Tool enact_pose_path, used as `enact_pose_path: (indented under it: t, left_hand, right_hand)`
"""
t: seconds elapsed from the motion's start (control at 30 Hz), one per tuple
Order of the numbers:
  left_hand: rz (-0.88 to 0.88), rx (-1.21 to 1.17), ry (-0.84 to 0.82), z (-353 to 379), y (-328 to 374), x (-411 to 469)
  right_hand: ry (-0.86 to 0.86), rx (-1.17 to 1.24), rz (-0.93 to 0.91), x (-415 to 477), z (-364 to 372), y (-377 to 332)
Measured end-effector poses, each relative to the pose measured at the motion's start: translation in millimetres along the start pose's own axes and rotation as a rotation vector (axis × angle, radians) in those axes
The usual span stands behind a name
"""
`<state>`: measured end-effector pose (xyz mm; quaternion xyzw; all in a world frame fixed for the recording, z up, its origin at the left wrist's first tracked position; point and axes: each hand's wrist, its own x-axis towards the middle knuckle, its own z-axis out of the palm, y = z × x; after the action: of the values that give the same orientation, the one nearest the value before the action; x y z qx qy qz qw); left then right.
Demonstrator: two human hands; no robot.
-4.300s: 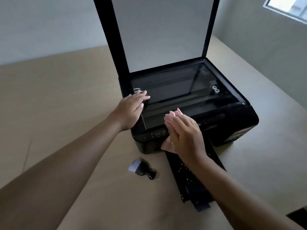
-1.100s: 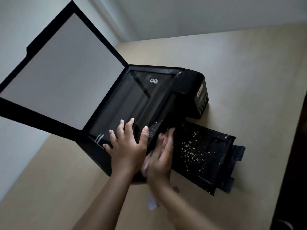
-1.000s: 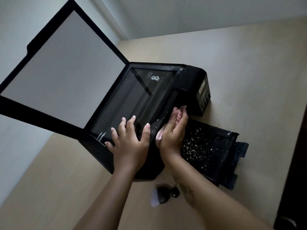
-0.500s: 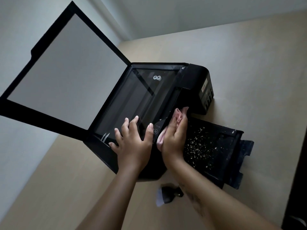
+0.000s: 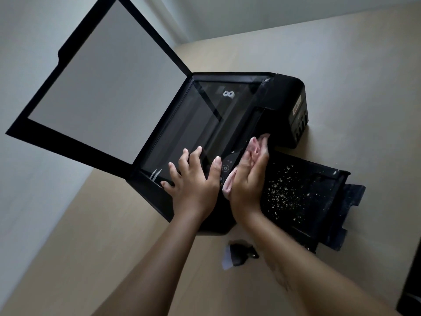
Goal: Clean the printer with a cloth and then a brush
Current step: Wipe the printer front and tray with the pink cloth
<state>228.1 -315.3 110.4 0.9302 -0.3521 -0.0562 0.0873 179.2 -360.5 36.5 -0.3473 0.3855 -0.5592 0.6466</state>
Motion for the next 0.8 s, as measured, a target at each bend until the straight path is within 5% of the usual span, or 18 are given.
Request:
enact_pose_path:
  t: [0.2, 0.37, 0.53, 0.63, 0.8]
  left_hand:
    - [0.006, -0.03, -0.01, -0.6, -0.4, -0.8]
    - [0.006, -0.035, 0.013, 0.6, -1.9, -0.3]
    - [-0.002, -0.027, 0.013, 2.4, -1.3, 1.2]
    - [0.006, -0.017, 0.016, 2.1, -2.6, -0.2]
    - [0.011, -0.017, 0.018, -1.9, -5.9, -3.3]
  right_hand:
    - [-0.176, 0.034, -0.039, -121.9, -6.3, 10.6]
    - [0.004, -0.228, -0.09, -40.1, -0.5, 1.0]
    - [0.013, -0.112, 0.066, 20.4, 0.4, 7.0]
    - [-0.151, -0.166, -0.048, -30.9, -12.6, -8.5]
    - [-0.31, -0.556, -0.57, 2.9, -34.6, -24.6]
